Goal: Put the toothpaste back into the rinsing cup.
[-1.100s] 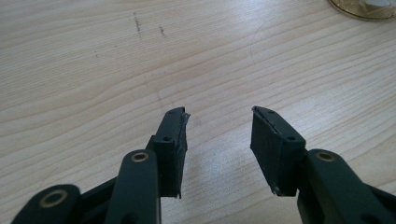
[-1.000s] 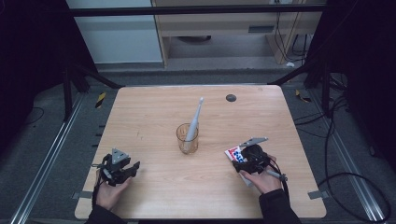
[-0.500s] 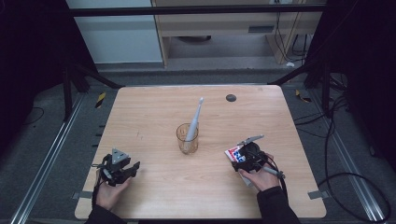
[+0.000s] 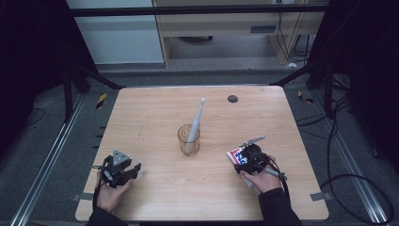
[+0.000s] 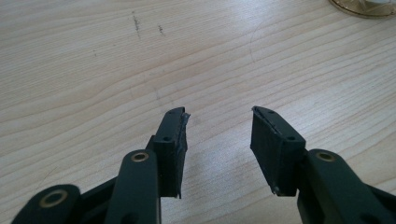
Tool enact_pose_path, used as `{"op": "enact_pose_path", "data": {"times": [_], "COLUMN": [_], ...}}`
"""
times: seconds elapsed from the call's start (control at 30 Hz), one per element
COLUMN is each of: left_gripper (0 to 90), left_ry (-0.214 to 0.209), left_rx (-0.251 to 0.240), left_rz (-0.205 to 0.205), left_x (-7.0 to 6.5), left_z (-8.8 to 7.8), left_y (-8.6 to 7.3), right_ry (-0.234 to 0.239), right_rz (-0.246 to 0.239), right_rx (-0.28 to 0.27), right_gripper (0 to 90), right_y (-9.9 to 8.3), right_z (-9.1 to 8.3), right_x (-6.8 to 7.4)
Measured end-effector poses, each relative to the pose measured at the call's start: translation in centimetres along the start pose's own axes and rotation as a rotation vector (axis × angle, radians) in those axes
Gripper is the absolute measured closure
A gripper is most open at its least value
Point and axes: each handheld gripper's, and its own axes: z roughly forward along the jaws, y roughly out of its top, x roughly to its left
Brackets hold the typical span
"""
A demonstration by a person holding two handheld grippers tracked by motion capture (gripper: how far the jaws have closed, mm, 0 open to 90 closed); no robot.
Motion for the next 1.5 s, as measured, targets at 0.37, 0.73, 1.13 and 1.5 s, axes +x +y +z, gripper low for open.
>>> {"op": "enact_pose_path", "data": {"times": [0.37, 0.73, 1.13, 1.5], "left_gripper": [55.0, 55.0, 54.9, 55.0], "left_ry": [-0.002, 0.0, 0.0, -0.002], "left_rx": [0.001, 0.003, 0.004, 0.004], "left_rz": [0.005, 0.006, 0.006, 0.005], "left_x": [-0.1, -0.1, -0.1, -0.1], "left_z": [0.0, 0.1, 0.1, 0.1], "left_y": [0.0, 0.0, 0.0, 0.1], "right_ry": [-0.006, -0.027, -0.055, -0.061], "right_rz": [0.002, 0.002, -0.01, -0.015], "right_rx": [0.027, 0.022, 0.023, 0.039], "right_gripper": [39.5, 39.5, 38.5, 55.0], "right_y": [-0.3, 0.0, 0.6, 0.9], "right_z": [0.8, 1.3, 2.2, 1.7], "right_x": [-0.1, 0.0, 0.2, 0.5]}}
